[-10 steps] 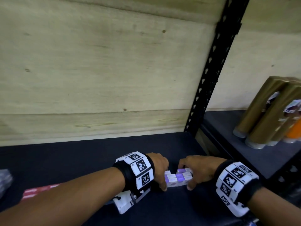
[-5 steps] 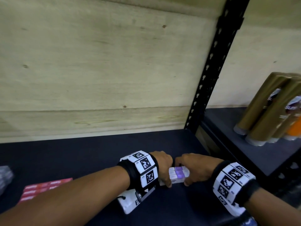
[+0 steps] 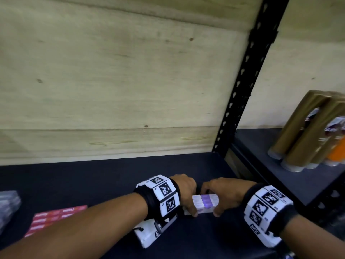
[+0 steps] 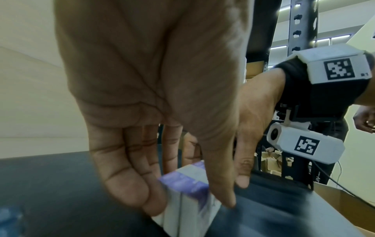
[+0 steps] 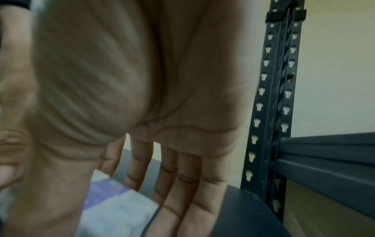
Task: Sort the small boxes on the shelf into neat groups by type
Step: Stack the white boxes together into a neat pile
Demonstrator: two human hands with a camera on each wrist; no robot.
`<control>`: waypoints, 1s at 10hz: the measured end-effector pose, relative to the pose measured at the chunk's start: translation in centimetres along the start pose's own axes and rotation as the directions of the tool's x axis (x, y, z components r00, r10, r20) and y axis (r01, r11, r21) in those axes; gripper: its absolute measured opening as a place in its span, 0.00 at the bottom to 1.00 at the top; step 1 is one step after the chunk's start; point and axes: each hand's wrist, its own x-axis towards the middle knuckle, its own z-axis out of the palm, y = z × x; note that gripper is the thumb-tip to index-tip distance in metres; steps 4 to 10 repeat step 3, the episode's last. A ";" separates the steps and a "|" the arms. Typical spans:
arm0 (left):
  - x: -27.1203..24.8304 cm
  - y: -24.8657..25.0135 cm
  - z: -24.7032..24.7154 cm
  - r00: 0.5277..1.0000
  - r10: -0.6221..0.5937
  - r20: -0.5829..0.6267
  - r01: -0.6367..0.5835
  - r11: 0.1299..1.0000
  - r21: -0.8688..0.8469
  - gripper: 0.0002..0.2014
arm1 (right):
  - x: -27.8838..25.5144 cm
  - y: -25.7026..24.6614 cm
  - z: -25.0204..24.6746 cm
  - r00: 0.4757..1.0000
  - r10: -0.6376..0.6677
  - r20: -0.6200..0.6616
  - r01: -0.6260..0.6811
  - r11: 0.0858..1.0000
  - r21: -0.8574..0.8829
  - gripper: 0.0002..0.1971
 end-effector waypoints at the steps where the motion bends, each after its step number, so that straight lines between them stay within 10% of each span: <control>1: -1.2 -0.7 -1.3 0.999 -0.024 -0.037 0.024 1.000 -0.004 0.29 | -0.6 0.0 -1.6 1.000 0.003 -0.022 -0.003 1.000 -0.011 0.33; 3: -5.1 -3.7 -4.6 0.974 -0.082 -0.212 0.067 0.995 -0.076 0.31 | -1.9 -1.3 -5.7 0.988 -0.032 -0.151 0.040 0.998 0.056 0.28; 10: -5.1 -3.7 -4.6 0.974 -0.082 -0.212 0.067 0.995 -0.076 0.31 | -1.9 -1.3 -5.7 0.988 -0.032 -0.151 0.040 0.998 0.056 0.28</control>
